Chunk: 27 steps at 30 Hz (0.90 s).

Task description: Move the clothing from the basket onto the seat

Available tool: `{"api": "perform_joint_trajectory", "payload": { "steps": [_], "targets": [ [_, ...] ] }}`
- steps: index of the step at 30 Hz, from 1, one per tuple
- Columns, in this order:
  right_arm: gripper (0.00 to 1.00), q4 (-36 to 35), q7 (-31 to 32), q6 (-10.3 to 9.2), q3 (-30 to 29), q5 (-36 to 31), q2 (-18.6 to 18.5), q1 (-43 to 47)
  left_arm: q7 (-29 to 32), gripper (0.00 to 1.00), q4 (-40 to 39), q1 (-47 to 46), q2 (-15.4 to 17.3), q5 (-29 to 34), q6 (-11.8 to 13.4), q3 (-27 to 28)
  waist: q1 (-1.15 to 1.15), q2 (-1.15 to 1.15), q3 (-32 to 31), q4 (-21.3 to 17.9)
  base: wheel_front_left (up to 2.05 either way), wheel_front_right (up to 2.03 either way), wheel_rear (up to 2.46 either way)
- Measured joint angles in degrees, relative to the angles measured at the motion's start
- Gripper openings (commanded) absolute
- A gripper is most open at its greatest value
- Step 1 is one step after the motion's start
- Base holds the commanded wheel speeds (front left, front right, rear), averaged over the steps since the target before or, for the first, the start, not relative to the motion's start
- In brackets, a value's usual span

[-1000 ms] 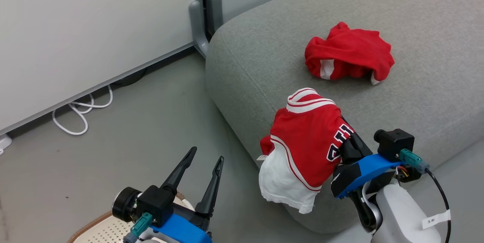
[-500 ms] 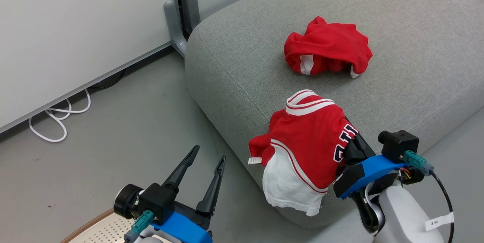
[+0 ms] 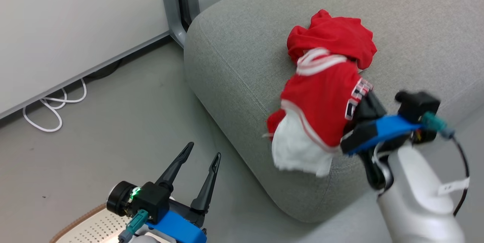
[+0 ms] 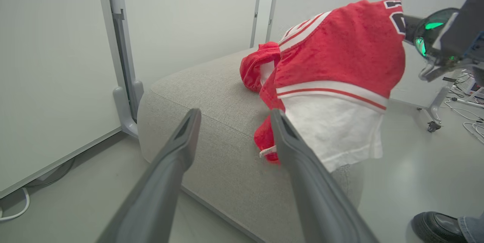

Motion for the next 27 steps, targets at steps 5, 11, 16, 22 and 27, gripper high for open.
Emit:
{"api": "perform_joint_trajectory", "payload": {
  "steps": [5, 11, 16, 22, 27],
  "targets": [
    [0.0, -0.59, 3.98, 0.0, -4.23, 0.66, 0.01, -9.57, 0.0, 1.0, -1.36, -0.22, 1.37, 1.19, 0.0, -0.02, 0.0, 0.0, 2.43, 0.05, 0.0, 0.0, 0.0],
    [0.0, -2.98, 9.53, 0.0, -14.18, -2.45, 0.0, -21.87, 0.0, 1.0, -3.9, -2.07, 4.02, 2.2, 0.0, -0.55, 0.0, 0.0, 6.82, 0.72, 0.0, 0.0, 0.0],
    [0.0, -4.91, 11.34, 0.0, -24.79, -6.81, -2.5, -29.41, 0.0, 1.0, -5.57, -4.12, 6.49, 2.74, 0.0, -1.66, 0.0, 0.0, 11.13, 2.12, 0.0, 0.0, 0.0],
    [0.0, -4.97, 10.22, -0.01, -34.0, -10.88, -4.35, -32.31, 0.0, 1.0, -8.59, -6.66, 8.84, 3.42, -0.01, -1.79, 0.0, 0.0, 16.24, 5.26, 0.0, 0.0, 0.0],
    [0.0, -0.62, 7.82, 0.0, -37.68, -11.57, -5.3, -32.36, 0.0, 1.0, -11.33, -8.4, 10.27, 4.2, -0.01, -1.85, 0.0, 0.0, 20.16, 7.99, 0.0, 0.0, 0.0]
  ]
}}
